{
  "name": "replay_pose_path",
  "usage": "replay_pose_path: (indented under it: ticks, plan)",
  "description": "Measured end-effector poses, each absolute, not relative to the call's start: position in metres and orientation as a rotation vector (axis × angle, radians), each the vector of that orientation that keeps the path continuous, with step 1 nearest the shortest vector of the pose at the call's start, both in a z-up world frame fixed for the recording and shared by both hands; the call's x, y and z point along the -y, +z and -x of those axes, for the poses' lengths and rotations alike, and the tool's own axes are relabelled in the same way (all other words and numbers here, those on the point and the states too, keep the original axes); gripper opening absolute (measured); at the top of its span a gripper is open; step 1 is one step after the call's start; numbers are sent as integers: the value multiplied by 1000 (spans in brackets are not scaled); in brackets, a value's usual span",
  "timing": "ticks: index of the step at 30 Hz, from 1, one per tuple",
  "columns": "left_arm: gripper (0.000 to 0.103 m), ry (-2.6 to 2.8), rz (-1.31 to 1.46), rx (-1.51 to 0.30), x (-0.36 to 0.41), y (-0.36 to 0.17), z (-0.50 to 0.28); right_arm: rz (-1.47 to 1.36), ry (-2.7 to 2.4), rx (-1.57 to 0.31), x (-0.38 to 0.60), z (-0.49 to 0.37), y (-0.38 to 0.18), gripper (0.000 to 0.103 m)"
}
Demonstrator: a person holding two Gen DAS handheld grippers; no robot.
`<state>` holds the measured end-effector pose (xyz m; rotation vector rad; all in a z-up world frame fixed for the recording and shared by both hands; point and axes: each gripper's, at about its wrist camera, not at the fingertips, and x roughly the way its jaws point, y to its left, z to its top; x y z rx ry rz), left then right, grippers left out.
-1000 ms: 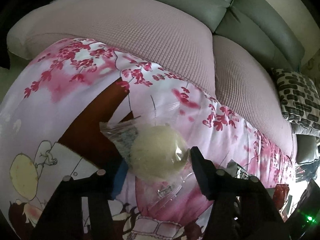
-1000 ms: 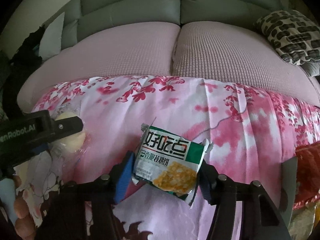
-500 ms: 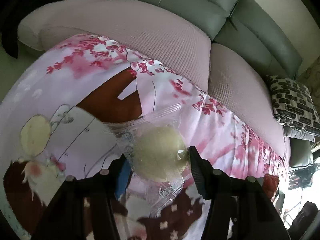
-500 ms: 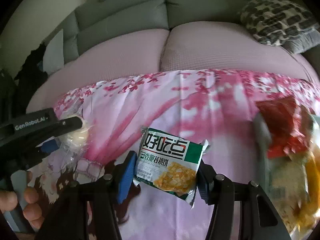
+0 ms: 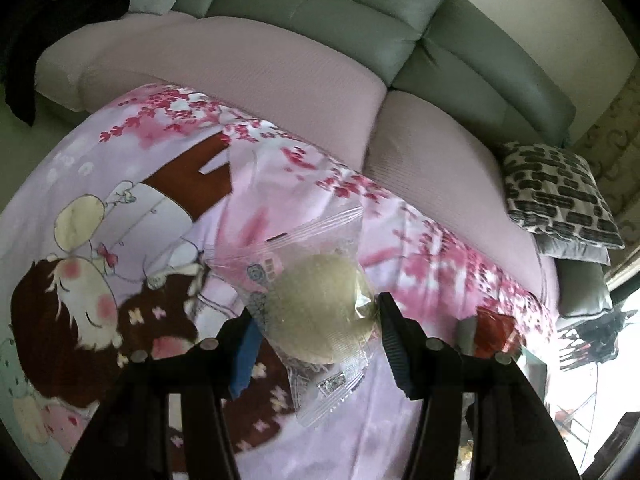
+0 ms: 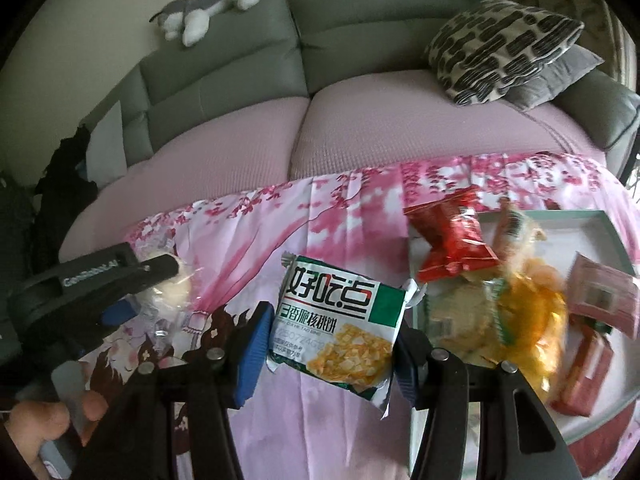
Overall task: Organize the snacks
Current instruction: 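Carry both snacks over the tray and open both tools to drop them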
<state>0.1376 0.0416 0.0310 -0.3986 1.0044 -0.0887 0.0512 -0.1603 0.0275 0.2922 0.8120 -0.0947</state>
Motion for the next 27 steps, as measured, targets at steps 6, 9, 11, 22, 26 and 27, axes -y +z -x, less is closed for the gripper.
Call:
replay_pose_path:
  ticks: [6, 9, 11, 22, 26, 27]
  plan:
    - [57, -113, 375, -982, -23, 42, -116, -306, -107, -797, 171, -31, 34, 58]
    - [57, -122, 360, -977, -14, 45, -109, -317, -110, -786, 178, -31, 38, 58]
    - [57, -121, 344, -972, -8, 46, -107, -332, -112, -786, 183, -30, 39, 58]
    - [57, -153, 296, -964, 28, 52, -99, -416, -157, -784, 223, -26, 44, 58]
    - [57, -183, 288, -966, 45, 54, -96, -440, -185, -776, 242, -21, 48, 58]
    - [57, -191, 285, -965, 49, 55, -95, -443, -188, -773, 246, -19, 50, 58]
